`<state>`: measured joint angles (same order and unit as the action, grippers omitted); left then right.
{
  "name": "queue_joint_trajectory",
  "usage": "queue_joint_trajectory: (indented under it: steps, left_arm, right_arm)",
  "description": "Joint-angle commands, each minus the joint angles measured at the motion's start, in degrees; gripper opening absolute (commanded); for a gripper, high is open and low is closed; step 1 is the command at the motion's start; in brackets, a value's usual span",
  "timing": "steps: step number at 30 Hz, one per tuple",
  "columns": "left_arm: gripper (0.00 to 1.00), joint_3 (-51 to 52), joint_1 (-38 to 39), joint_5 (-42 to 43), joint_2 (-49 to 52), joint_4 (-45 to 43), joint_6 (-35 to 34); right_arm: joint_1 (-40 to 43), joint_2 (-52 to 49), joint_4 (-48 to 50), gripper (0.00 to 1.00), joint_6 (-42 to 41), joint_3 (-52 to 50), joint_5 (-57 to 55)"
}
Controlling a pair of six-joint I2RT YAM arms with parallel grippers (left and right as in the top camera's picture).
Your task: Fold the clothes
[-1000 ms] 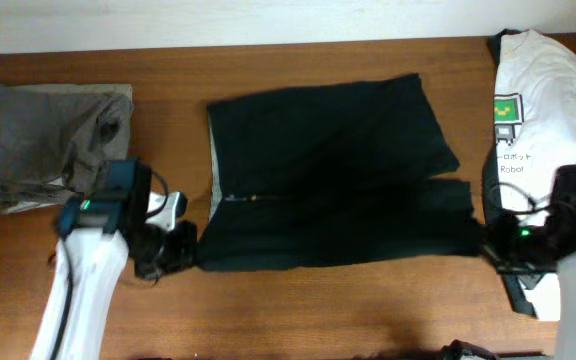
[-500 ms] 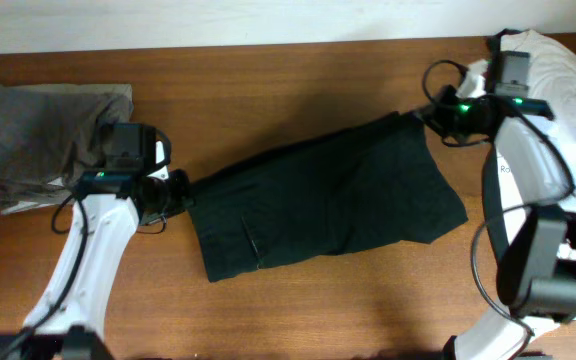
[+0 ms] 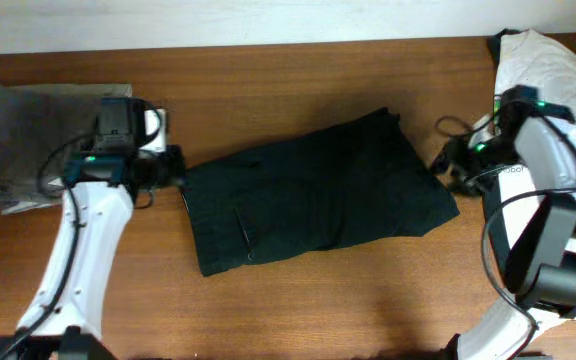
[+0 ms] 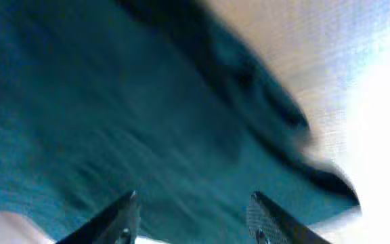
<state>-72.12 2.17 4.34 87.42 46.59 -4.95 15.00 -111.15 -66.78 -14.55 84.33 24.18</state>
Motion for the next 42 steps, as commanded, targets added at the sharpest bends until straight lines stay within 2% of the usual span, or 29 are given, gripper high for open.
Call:
queue_joint_trajectory:
  steps: [1,3,5,6,9,12,15,16,17,18,19,20,21,22,23,25,26,28,31,34,36,38,41,42]
  left_arm:
    - [0.26,1.8,3.2,4.6,7.7,-2.2,11.0]
    - [0.22,1.8,3.2,4.0,14.1,-4.4,11.3]
    - [0.04,1.7,2.1,0.0,21.4,-7.9,10.2]
    - [0.0,1.7,0.9,-3.1,23.7,-8.2,8.2]
    - [0.0,1.7,-2.2,-6.4,25.7,-7.5,6.7]
    - [0.0,1.7,-5.0,-8.3,25.7,-6.0,5.8]
    - [0.01,-1.0,-5.9,-6.3,24.9,-2.9,5.6]
    - [0.05,-3.2,-5.9,-5.2,23.7,-0.3,5.6]
    - [0.15,-5.8,-5.9,-3.1,21.7,3.0,5.6]
    - [0.19,-7.8,-5.6,0.3,19.5,5.7,5.7]
    - [0.22,-8.6,-4.6,7.1,15.9,7.6,5.7]
    - [0.23,-8.6,-3.4,10.5,14.0,8.6,5.8]
    - [0.23,-8.6,-1.2,12.1,12.4,10.1,5.8]
    - [0.23,-8.2,3.7,12.2,11.9,13.4,5.8]
    - [0.26,-6.7,6.3,12.5,12.0,13.7,5.8]
    - [0.27,-2.1,10.9,12.5,12.0,12.0,5.2]
    - [0.28,2.4,13.5,12.5,12.0,9.3,2.4]
    - [0.17,7.6,14.7,12.4,12.0,5.1,0.2]
    - [0.05,14.2,13.0,12.4,12.0,1.5,-4.9]
    - [0.02,14.3,10.0,10.1,12.0,6.2,-4.9]
    - [0.02,14.3,7.5,5.1,12.0,9.3,-4.9]
    - [0.01,14.3,5.3,4.5,12.0,9.5,-4.9]
    - [0.0,14.1,1.5,2.0,11.9,9.8,-4.7]
    - [0.01,13.4,0.7,2.1,11.8,9.9,-4.1]
  right_arm:
    - [-4.5,1.7,-2.7,0.62,2.1,-2.6,-11.3]
    - [-5.2,1.7,-2.0,0.59,1.7,-4.7,-14.3]
    - [-5.2,1.7,1.3,0.2,1.5,-8.1,-14.3]
    - [-5.2,1.7,4.5,0.13,-0.9,-10.7,-14.4]
    - [-5.1,1.7,16.2,0.05,-5.1,-18.8,-14.5]
    - [-2.9,1.8,16.1,0.04,-9.9,-20.1,-23.1]
    - [0.6,3.3,7.8,0.04,-9.3,-15.6,-24.2]
    - [1.8,5.4,3.3,0.05,-8.1,-12.9,-24.0]
    - [2.5,7.3,0.7,0.21,-5.4,-10.7,-22.2]
    - [3.0,9.7,-2.2,0.39,-0.5,-8.0,-17.5]
    - [3.1,12.3,-4.0,0.44,2.9,-5.2,-11.0]
    - [2.9,13.7,-3.0,0.43,3.6,-4.5,-7.3]
    - [2.2,14.9,0.8,0.38,3.6,-4.4,-2.1]
    - [-0.9,14.0,9.2,0.39,3.6,-4.4,0.9]
    - [-3.0,12.7,13.4,0.43,3.5,-4.4,0.9]
    - [-7.9,7.6,22.7,0.42,0.3,-4.4,0.9]
    - [-10.7,3.6,28.1,0.26,-2.9,-4.4,0.9]
    - [-14.4,-2.7,35.9,0.15,-7.7,-4.4,0.9]
    - [-16.9,-11.6,48.8,0.04,-16.7,-4.4,0.8]
    - [-15.6,-16.5,57.4,0.04,-24.0,-4.4,-3.8]
    - [-12.5,-16.7,60.7,0.04,-25.4,-4.2,-8.3]
    - [-9.7,-16.7,60.9,0.04,-25.3,-3.0,-8.1]
    - [-5.1,-16.0,58.9,0.06,-18.2,1.0,1.0]
    - [-3.9,-15.0,56.0,0.12,-16.1,2.8,5.2]
